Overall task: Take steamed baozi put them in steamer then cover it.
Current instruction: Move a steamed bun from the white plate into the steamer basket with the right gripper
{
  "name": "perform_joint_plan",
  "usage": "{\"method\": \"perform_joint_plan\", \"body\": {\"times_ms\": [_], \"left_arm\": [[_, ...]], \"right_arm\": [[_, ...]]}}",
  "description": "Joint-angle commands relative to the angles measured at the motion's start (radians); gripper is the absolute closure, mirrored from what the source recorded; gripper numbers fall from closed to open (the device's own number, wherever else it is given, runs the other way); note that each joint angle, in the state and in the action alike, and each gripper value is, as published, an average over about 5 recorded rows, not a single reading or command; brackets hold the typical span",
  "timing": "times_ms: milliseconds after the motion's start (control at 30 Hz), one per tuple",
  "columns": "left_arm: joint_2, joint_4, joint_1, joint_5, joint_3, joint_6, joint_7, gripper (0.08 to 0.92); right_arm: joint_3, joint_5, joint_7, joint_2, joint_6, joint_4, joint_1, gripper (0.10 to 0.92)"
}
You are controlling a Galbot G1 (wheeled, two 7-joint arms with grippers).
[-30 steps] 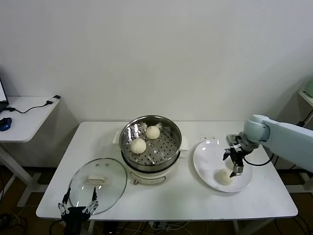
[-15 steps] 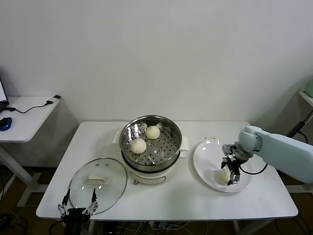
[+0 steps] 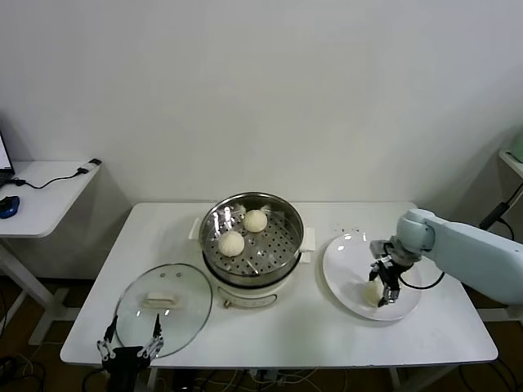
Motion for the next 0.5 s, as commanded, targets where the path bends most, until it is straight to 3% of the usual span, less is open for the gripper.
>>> {"method": "perform_joint_plan", "body": {"times_ms": [33,300,500], "left_arm": [[0.001,-0.004,0.003,-0.001,0.001,-0.001,0.001,0.177],[0.002,-0.005,0.004,-0.002,0.003,-0.002,0.001,0.177],[0.003,-0.008,0.0,0.001,0.006,0.002,0.002,0.177]], "right_arm": [[-0.108,-0.028,-0.095,0.065,0.263,-0.01,0.263,0.304],[-0.223,-0.066,-0.163,0.223,0.607,-0.019,0.601,0.304],[-0.16,-0.188,-0.152,0.356,0.767,-0.023,0.63,0.304]]}}
